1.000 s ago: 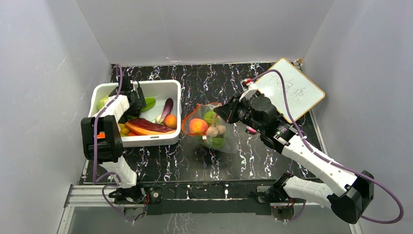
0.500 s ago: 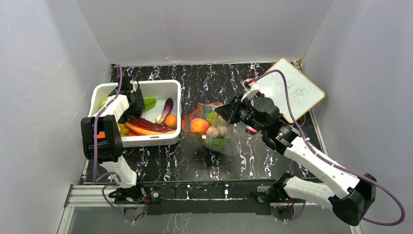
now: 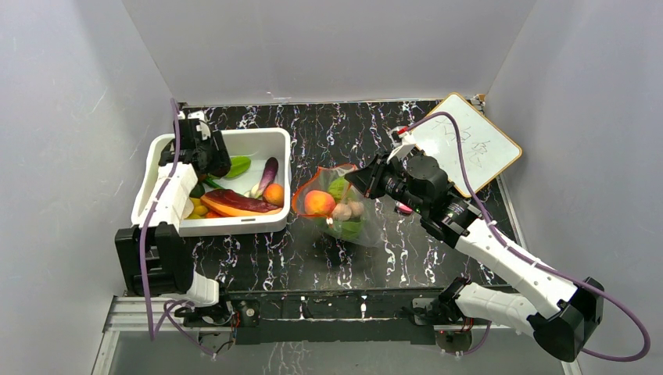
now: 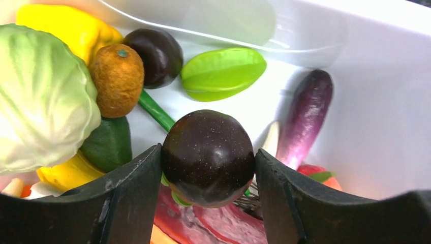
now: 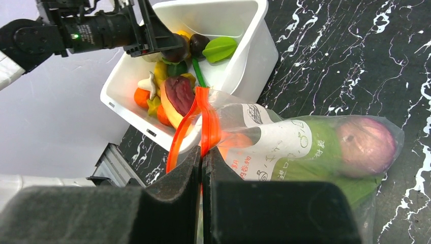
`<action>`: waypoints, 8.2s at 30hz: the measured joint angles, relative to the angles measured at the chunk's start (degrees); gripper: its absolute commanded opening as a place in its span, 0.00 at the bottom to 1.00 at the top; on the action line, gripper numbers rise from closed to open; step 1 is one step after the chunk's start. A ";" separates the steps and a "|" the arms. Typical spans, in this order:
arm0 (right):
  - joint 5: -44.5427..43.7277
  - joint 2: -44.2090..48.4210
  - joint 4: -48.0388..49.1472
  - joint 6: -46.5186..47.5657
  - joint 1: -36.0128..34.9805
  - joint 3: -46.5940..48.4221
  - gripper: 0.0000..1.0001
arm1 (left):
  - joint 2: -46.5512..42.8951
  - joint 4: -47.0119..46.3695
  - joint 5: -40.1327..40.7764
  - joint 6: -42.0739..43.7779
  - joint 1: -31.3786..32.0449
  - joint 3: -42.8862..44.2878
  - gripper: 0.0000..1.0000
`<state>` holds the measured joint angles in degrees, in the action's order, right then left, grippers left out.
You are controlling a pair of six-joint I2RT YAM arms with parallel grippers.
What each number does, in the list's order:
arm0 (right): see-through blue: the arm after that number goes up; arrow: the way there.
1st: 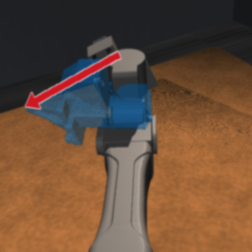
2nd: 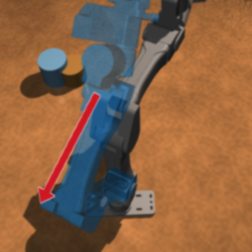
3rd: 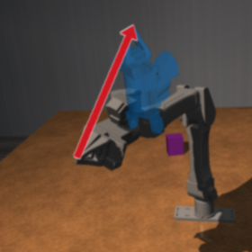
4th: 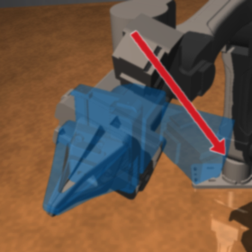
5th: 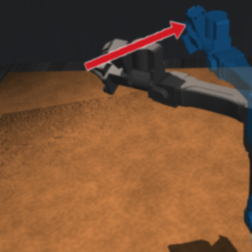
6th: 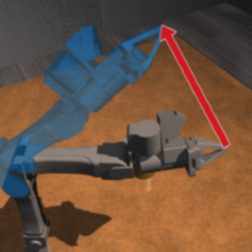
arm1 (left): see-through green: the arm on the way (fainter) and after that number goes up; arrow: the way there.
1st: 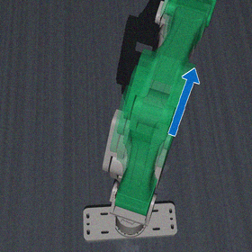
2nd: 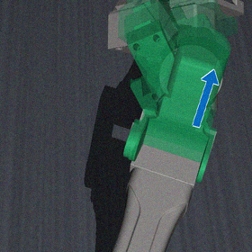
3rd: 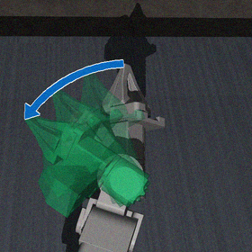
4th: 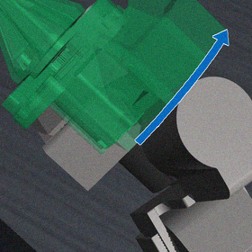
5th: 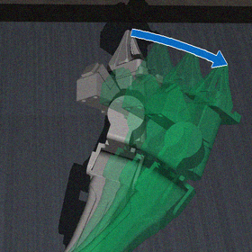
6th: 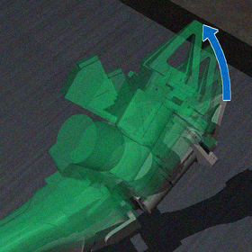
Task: Place the food in the zip-top bag and seal the zipper
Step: Pick up the fake fruit from the bin, then place the fake fruit in the zipper food storage bag, then adjust the zipper food storage bag at the center of the board.
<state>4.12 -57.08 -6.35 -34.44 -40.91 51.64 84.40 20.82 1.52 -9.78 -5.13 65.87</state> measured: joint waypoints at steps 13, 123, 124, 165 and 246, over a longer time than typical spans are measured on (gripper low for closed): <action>-1.60 -1.81 -1.44 0.09 0.00 0.44 0.00 | -10.82 1.53 -18.05 -2.86 -0.02 -2.95 0.34; -12.87 -8.87 14.23 -24.26 -0.02 2.86 0.00 | -31.61 -9.18 -33.77 -15.32 34.03 -11.69 0.64; -13.46 -9.11 14.78 -24.83 -0.02 2.86 0.00 | -31.19 -9.79 -34.25 -15.32 34.03 -12.39 0.64; -3.56 4.44 10.58 -0.33 0.02 -6.36 0.58 | -23.43 -11.91 -38.86 2.45 34.12 -11.04 0.00; 22.67 -5.51 5.20 30.62 -3.63 2.84 0.00 | -26.34 -10.49 -44.70 11.45 34.12 -6.95 0.32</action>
<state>26.79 -62.59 -1.15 -3.81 -44.53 54.48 58.06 10.33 -43.18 1.67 28.99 58.92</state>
